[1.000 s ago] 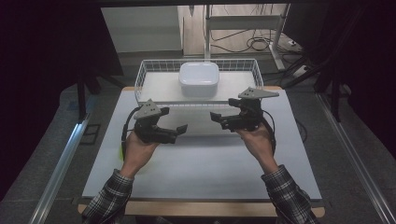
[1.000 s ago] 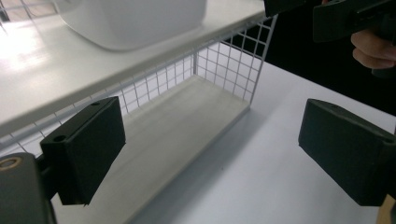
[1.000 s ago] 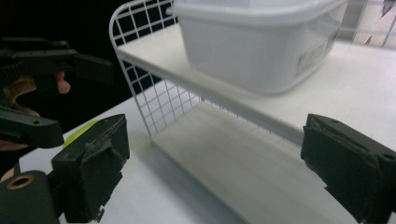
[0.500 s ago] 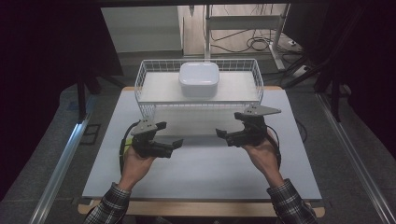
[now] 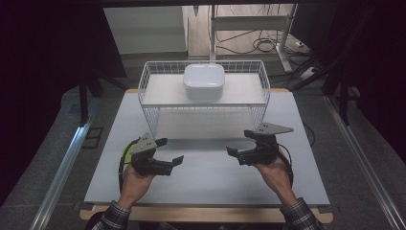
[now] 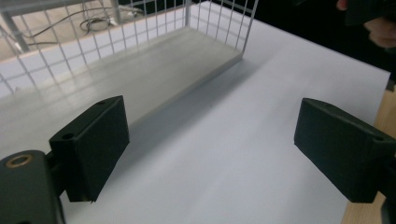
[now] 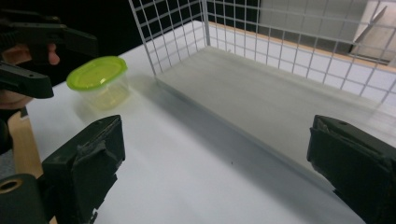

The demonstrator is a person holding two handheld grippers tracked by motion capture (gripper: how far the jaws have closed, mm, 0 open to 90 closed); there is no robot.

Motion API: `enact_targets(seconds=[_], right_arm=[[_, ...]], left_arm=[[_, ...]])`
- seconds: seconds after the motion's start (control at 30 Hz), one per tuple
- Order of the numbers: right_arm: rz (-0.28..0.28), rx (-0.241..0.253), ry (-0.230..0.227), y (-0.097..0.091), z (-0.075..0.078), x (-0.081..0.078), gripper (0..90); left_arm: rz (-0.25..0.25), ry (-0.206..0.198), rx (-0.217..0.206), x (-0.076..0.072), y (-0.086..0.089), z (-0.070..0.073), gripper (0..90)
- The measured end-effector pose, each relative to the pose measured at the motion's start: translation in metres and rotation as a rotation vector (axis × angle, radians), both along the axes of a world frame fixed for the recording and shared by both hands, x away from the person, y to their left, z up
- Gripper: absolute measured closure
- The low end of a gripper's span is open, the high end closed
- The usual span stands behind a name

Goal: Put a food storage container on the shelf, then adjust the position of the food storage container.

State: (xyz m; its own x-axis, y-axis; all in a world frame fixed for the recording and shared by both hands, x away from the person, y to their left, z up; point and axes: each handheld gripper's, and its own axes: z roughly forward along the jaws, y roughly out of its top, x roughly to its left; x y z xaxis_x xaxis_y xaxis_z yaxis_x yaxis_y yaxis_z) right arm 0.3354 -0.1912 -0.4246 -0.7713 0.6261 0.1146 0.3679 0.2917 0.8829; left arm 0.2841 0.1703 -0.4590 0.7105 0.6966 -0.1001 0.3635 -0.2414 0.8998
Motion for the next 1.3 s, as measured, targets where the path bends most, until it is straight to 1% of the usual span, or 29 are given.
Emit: enact_targets(seconds=[0.13, 0.27, 0.33, 0.43, 0.47, 0.5, 0.57, 0.6, 0.63, 0.73, 0.83, 0.97, 1.0, 1.03, 1.1, 1.13, 1.2, 1.23, 1.27, 1.3], right_arm=[[-0.017, -0.026, 0.001, -0.005, -0.012, -0.008, 4.8], [-0.029, -0.027, -0.005, -0.011, -0.023, -0.015, 4.8], [-0.035, -0.025, 0.002, -0.014, -0.029, -0.018, 4.7], [-0.041, -0.03, 0.015, -0.018, -0.036, -0.023, 4.8], [-0.041, -0.031, 0.027, -0.019, -0.04, -0.026, 4.8], [-0.041, -0.031, 0.027, -0.019, -0.04, -0.026, 4.8], [-0.041, -0.034, 0.037, -0.02, -0.046, -0.029, 4.8], [-0.036, -0.045, 0.052, -0.02, -0.053, -0.032, 4.7], [-0.036, -0.045, 0.052, -0.02, -0.053, -0.032, 4.7], [-0.025, -0.064, 0.072, -0.018, -0.059, -0.034, 4.8], [-0.019, -0.068, 0.079, -0.017, -0.062, -0.034, 4.7], [-0.015, -0.077, 0.082, -0.015, -0.064, -0.034, 4.8], [-0.016, -0.077, 0.083, -0.015, -0.064, -0.033, 4.8], [-0.017, -0.077, 0.084, -0.015, -0.065, -0.033, 4.9], [-0.017, -0.075, 0.088, -0.014, -0.066, -0.033, 5.1], [-0.016, -0.077, 0.09, -0.014, -0.066, -0.033, 5.1], [-0.01, -0.081, 0.087, -0.012, -0.067, -0.033, 5.2], [-0.008, -0.082, 0.086, -0.011, -0.067, -0.033, 5.2], [-0.008, -0.086, 0.086, -0.011, -0.068, -0.033, 5.2], [-0.006, -0.087, 0.089, -0.01, -0.068, -0.033, 5.2]], left_arm=[[0.02, 0.013, 0.006, -0.007, 0.006, -0.01, 9.4], [0.052, 0.026, 0.013, -0.016, 0.015, -0.022, 9.2], [0.063, 0.037, 0.017, -0.019, 0.019, -0.028, 9.0], [0.079, 0.039, 0.04, -0.023, 0.021, -0.034, 8.4], [0.081, 0.039, 0.045, -0.024, 0.021, -0.035, 8.2], [0.084, 0.04, 0.051, -0.025, 0.022, -0.037, 8.2], [0.087, 0.048, 0.058, -0.028, 0.023, -0.039, 8.3], [0.088, 0.049, 0.067, -0.029, 0.023, -0.04, 8.3], [0.089, 0.05, 0.075, -0.03, 0.023, -0.041, 8.3], [0.089, 0.059, 0.091, -0.031, 0.023, -0.043, 8.4], [0.097, 0.082, 0.093, -0.029, 0.023, -0.043, 8.9], [0.109, 0.093, 0.112, -0.027, 0.025, -0.04, 8.9], [0.101, 0.093, 0.105, -0.026, 0.026, -0.04, 8.8], [0.104, 0.092, 0.1, -0.026, 0.027, -0.039, 9.5], [0.117, 0.098, 0.102, -0.024, 0.029, -0.039, 12.8], [0.123, 0.091, 0.114, -0.023, 0.031, -0.038, 14.6], [0.13, 0.079, 0.121, -0.022, 0.034, -0.037, 23.9], [0.129, 0.076, 0.114, -0.021, 0.037, -0.036, 36.4], [0.131, 0.076, 0.099, -0.02, 0.041, -0.035, 36.4], [0.138, 0.081, 0.081, -0.018, 0.046, -0.034, 43.0]])
